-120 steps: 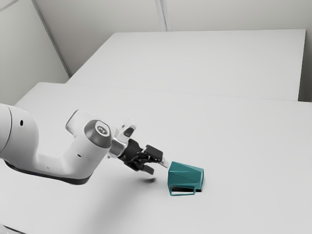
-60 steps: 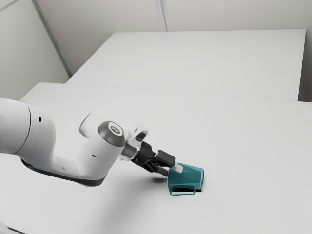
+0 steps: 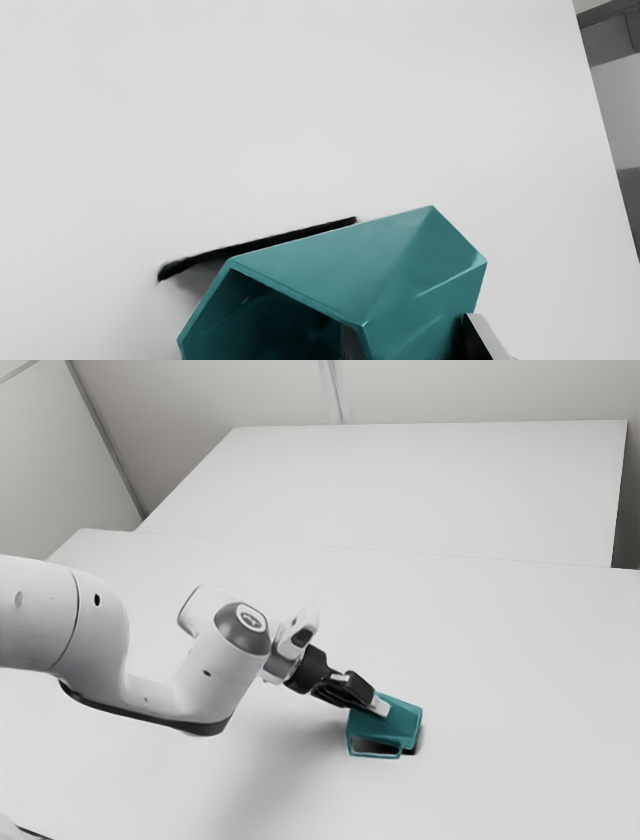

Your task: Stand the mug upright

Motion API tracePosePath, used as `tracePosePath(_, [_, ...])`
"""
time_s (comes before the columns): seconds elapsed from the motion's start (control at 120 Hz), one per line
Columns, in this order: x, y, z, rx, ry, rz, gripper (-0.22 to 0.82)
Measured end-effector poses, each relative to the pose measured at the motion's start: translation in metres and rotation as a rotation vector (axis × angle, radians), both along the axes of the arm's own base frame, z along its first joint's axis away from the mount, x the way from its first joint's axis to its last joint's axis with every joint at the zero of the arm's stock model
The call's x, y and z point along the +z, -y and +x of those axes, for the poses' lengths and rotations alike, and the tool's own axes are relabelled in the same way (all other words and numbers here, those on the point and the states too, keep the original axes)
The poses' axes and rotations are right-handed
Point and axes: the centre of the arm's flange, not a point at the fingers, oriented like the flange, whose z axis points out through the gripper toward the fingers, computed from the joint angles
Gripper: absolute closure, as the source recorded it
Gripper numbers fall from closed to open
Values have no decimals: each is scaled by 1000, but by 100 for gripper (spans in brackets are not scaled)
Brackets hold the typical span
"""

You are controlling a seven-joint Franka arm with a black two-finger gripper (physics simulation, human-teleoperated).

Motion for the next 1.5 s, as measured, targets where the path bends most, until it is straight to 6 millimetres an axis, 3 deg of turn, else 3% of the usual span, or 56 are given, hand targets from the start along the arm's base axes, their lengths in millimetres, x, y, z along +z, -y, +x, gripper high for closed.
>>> tracePosePath(0.167, [10,7,6,-21,34,-4,66])
tracePosePath(0.358, [21,30,2,-69,63,-17,75])
tracePosePath(0.617, [37,55,-8,-120,95,-28,75])
tracePosePath(0.783, [60,68,-7,-168,156,-14,76])
tracePosePath(0.883, [68,61,0,-157,188,12,76])
tracePosePath(1.167, [94,11,41,-120,306,159,76])
tracePosePath(1.408, [109,1,51,-280,389,388,75])
tracePosePath(1.5, [117,-17,57,-340,403,507,75])
